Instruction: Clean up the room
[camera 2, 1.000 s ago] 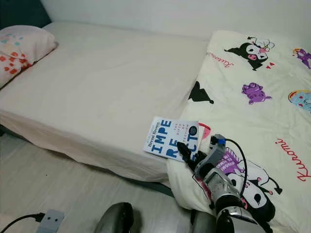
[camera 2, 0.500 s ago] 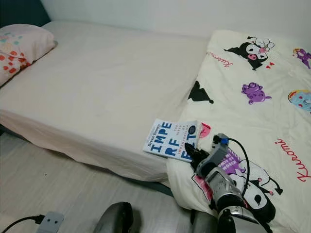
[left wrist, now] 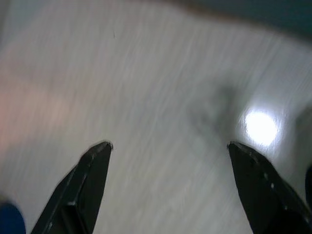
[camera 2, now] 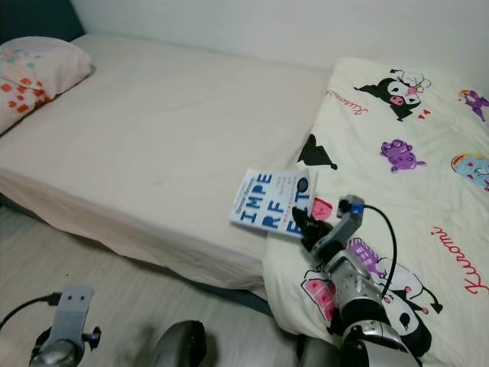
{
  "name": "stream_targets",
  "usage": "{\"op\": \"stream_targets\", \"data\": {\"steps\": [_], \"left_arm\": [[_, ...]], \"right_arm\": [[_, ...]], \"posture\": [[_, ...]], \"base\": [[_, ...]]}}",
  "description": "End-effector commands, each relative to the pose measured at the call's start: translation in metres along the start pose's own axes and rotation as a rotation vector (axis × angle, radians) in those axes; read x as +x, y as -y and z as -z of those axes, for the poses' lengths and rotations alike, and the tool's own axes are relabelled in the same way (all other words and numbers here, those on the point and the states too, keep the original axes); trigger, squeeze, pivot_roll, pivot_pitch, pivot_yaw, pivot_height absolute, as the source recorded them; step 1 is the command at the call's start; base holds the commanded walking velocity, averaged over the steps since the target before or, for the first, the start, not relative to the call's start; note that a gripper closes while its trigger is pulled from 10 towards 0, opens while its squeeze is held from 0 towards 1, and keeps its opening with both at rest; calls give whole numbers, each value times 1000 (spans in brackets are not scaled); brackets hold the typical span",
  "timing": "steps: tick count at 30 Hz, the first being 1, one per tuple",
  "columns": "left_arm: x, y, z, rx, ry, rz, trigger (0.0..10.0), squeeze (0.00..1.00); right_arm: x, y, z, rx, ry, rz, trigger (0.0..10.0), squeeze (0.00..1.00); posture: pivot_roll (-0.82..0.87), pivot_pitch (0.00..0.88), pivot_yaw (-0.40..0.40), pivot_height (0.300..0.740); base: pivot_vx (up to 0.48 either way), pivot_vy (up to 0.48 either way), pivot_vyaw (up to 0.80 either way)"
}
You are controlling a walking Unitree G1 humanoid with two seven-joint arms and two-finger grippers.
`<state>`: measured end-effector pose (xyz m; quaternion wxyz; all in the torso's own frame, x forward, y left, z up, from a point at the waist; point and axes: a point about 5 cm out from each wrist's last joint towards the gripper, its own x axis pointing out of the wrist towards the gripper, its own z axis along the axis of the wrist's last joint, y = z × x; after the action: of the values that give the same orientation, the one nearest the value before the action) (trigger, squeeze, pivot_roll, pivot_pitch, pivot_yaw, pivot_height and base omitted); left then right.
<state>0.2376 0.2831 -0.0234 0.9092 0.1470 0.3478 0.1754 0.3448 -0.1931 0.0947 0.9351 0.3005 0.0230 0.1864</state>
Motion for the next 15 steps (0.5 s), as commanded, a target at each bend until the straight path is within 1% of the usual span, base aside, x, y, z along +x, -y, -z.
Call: {"op": "stream_targets", "data": {"steps": [1, 2, 3, 5, 6, 7, 8, 9, 10, 11, 14, 15], "left_arm": [[-1, 0, 8, 18, -35, -2, 10000, 0], [-1, 9, 2, 37, -15, 23, 10000, 0], [-2, 19, 0, 63, -6, 59, 10000, 0], [-5, 34, 5, 91, -21, 113, 10000, 0], [-5, 34, 5, 91, -21, 113, 10000, 0], [-8, 39, 12, 93, -46, 131, 10000, 0], [-8, 39, 12, 93, -46, 131, 10000, 0], [-10, 43, 18, 96, -70, 142, 10000, 0], [-14, 46, 30, 119, -107, 160, 10000, 0], [-14, 46, 30, 119, -107, 160, 10000, 0], [-24, 51, 57, 176, -192, 195, 10000, 0], [-26, 51, 64, 187, -212, 201, 10000, 0]], "right_arm": [[6, -8, -9, 7, 46, -52, 0, 0], [8, -12, -11, 2, 56, -70, 0, 0], [9, -13, -10, -1, 56, -77, 0, 0], [9, -14, -7, -2, 50, -77, 0, 0], [9, -14, -7, -2, 50, -77, 0, 0], [7, -14, -3, -2, 42, -75, 0, 0], [7, -14, -3, -2, 42, -75, 0, 0], [6, -14, 0, -1, 35, -74, 0, 0], [3, -13, 5, 2, 24, -69, 0, 0], [3, -13, 5, 2, 24, -69, 0, 0], [-3, -11, 14, 7, -1, -50, 0, 0], [-4, -10, 17, 9, -7, -42, 0, 0]], "posture": [[48, 50, 4, 604], [45, 41, 4, 609], [38, 20, 0, 614], [32, 8, 1, 623], [32, 8, 1, 623], [26, 1, 0, 628], [26, 1, 0, 628], [23, 0, -1, 633], [20, 0, -1, 637], [20, 0, -1, 637], [18, 0, -2, 652], [18, 0, -2, 656]], "base": [[-480, 0, 0], [-480, 0, 0], [0, 0, 0], [0, 0, 0], [0, 0, 0], [0, 0, 0], [0, 0, 0], [0, 0, 0], [0, 0, 0], [0, 0, 0], [0, 0, 0], [0, 0, 0]]}}
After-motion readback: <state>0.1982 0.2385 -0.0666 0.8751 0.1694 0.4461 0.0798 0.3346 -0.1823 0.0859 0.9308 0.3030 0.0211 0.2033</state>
